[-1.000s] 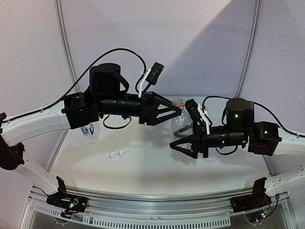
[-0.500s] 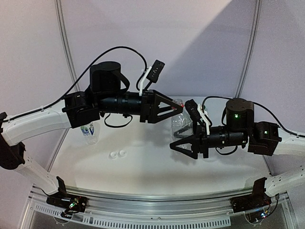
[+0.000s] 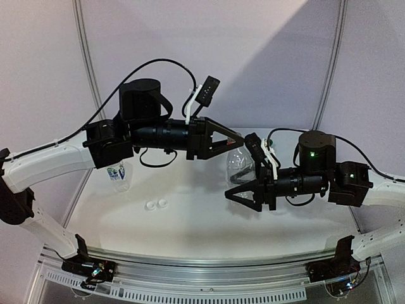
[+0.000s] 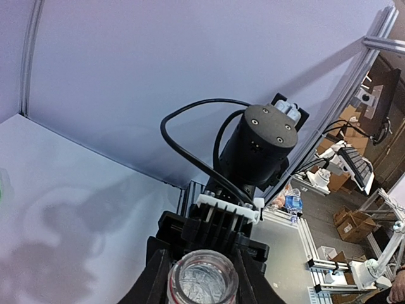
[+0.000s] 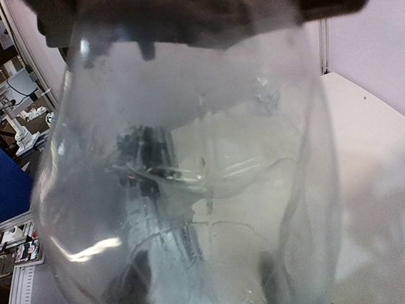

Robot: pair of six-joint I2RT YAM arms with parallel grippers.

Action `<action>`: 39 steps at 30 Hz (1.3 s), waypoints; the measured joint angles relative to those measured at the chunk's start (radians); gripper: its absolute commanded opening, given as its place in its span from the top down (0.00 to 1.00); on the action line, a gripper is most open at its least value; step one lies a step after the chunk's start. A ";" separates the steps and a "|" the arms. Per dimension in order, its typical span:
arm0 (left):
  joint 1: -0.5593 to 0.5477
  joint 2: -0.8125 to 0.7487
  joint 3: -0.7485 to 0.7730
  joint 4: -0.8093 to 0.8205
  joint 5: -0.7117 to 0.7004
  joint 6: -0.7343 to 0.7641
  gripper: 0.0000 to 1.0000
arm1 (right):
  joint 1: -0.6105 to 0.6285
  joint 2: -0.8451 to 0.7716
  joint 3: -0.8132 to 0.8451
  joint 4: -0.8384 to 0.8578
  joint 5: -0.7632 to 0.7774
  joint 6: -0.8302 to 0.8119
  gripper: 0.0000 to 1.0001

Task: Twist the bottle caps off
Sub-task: Pass from the right arm to the left, then place the bottle without the bottle cap at the center of the board.

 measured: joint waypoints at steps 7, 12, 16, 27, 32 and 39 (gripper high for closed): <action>0.000 0.000 0.000 -0.002 -0.001 0.000 0.98 | 0.000 0.000 0.000 0.000 0.010 0.000 0.59; 0.000 0.000 0.000 -0.006 -0.012 0.000 0.98 | 0.000 0.000 -0.002 -0.002 0.021 0.000 0.29; -0.001 0.000 0.000 -0.029 -0.026 0.004 0.98 | 0.001 -0.002 -0.003 -0.004 0.039 0.007 0.01; -0.001 -0.003 -0.002 -0.068 -0.098 0.012 0.99 | 0.001 -0.023 -0.007 -0.003 0.075 0.004 0.01; -0.001 -0.033 -0.026 -0.090 -0.163 0.029 1.00 | 0.001 -0.040 -0.024 -0.005 0.119 0.004 0.01; -0.001 -0.142 -0.113 -0.105 -0.278 0.069 1.00 | 0.001 -0.098 -0.060 -0.034 0.250 0.000 0.01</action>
